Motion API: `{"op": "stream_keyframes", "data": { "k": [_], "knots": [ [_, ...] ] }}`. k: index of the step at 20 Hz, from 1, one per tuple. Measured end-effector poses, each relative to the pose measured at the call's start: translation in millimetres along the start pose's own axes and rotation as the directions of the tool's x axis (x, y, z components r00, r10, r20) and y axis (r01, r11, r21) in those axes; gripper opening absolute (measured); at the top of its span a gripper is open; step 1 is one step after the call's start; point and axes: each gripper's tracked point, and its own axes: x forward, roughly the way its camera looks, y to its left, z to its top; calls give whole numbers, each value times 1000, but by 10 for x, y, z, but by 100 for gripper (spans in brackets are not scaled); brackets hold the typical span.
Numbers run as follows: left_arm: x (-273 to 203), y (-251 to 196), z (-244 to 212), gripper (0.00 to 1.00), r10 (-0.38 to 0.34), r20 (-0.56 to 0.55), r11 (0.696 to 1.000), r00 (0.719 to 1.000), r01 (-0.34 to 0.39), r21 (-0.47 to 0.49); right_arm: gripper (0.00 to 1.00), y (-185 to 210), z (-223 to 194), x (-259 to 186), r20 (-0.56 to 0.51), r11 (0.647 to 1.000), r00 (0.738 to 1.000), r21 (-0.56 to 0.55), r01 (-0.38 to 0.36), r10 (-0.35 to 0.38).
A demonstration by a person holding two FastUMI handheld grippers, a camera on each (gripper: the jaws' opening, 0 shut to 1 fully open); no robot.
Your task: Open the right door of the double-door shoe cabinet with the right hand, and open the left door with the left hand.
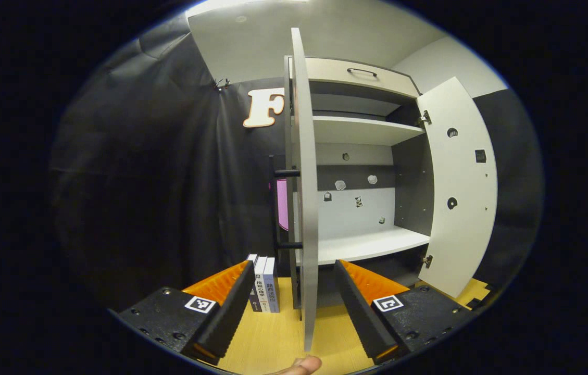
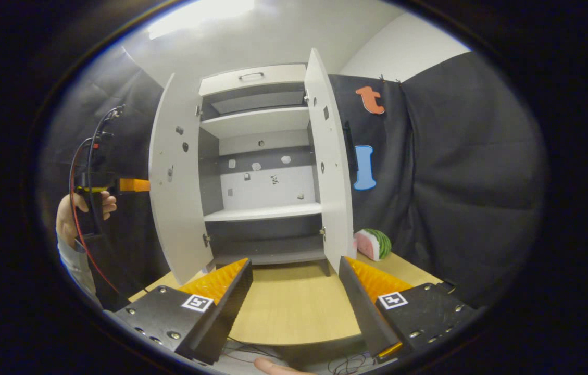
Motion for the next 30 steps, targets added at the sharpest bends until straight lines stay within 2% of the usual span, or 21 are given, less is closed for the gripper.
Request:
{"op": "stream_keyframes", "data": {
  "k": [3,6,10,13,21,24,30],
  "knots": [
    [-105,-131,-52,98,14,-6,1000,1000,-14,-3,97,-53,110,29,19,1000,1000,-5,13,-13],
    [-241,-346,16,98,-3,50,1000,999,4,-24,99,-103,233,60,41,1000,999,7,20,-21],
    [-437,-761,-25,97,-35,81,999,996,36,-2,99,-151,431,104,74,1000,997,11,14,-15],
    [-522,-1016,-19,96,-34,118,999,992,37,-18,97,-214,591,105,109,1000,994,7,20,-21],
    [-565,-1605,-496,96,-101,46,993,994,104,-58,99,-364,807,216,129,999,991,-16,31,-29],
    [-529,-1761,-720,96,-147,-21,988,989,146,-50,99,-399,807,287,120,999,992,-36,27,-23],
    [-407,-1683,-481,96,-90,25,996,996,91,-21,99,-461,824,415,118,999,993,-47,14,-8]
  ]
}}
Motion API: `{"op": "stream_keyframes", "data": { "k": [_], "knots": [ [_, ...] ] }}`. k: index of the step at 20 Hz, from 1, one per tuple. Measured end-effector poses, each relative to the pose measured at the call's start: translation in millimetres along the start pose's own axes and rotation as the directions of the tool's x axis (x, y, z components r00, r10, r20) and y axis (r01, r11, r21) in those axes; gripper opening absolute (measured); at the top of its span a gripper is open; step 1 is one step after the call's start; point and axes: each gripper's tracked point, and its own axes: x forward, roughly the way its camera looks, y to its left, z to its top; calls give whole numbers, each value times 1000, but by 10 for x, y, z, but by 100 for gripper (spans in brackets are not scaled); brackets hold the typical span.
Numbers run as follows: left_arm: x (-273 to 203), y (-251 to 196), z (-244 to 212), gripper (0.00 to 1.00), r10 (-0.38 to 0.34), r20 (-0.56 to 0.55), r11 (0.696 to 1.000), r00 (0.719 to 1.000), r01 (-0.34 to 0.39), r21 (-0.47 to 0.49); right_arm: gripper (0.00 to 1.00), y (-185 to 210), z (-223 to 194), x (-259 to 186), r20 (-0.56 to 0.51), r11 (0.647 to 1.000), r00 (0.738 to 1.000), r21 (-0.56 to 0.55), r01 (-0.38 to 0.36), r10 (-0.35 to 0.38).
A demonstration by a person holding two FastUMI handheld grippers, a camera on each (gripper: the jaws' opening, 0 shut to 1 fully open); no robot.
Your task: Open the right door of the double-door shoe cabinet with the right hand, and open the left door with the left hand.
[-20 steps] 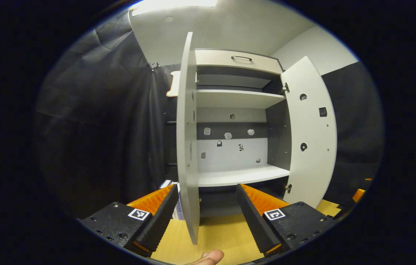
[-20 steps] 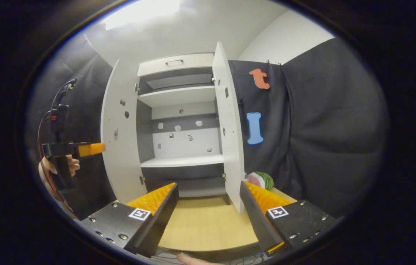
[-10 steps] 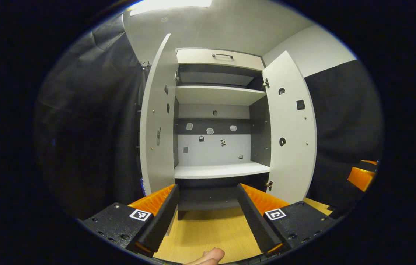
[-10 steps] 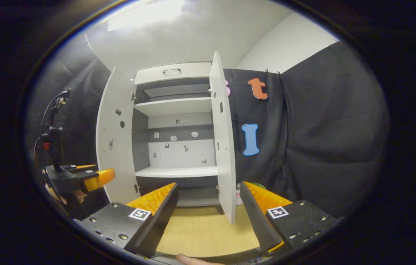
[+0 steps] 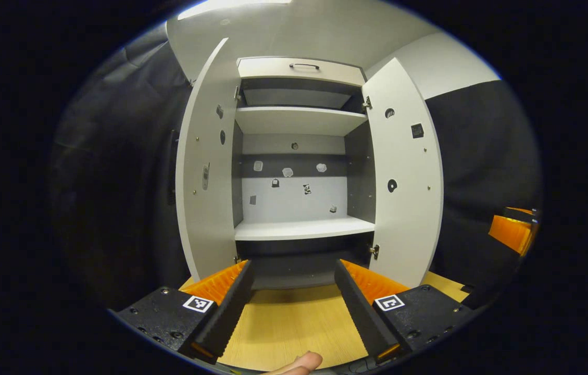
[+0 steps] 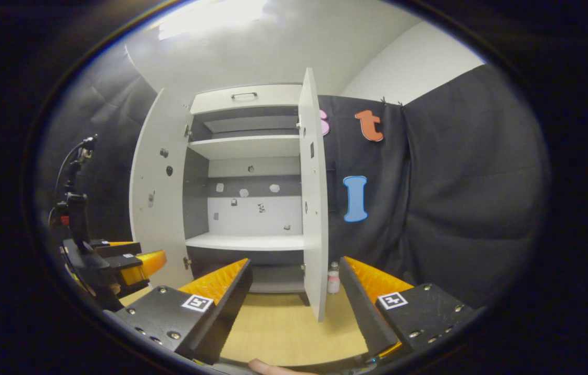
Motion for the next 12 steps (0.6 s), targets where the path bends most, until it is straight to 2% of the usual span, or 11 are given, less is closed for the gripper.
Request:
{"op": "stream_keyframes", "data": {
  "k": [12],
  "knots": [
    [359,-319,-7,96,-72,1,997,997,72,9,97,-123,-114,267,-9,1000,1000,15,15,-14]
  ]
}}
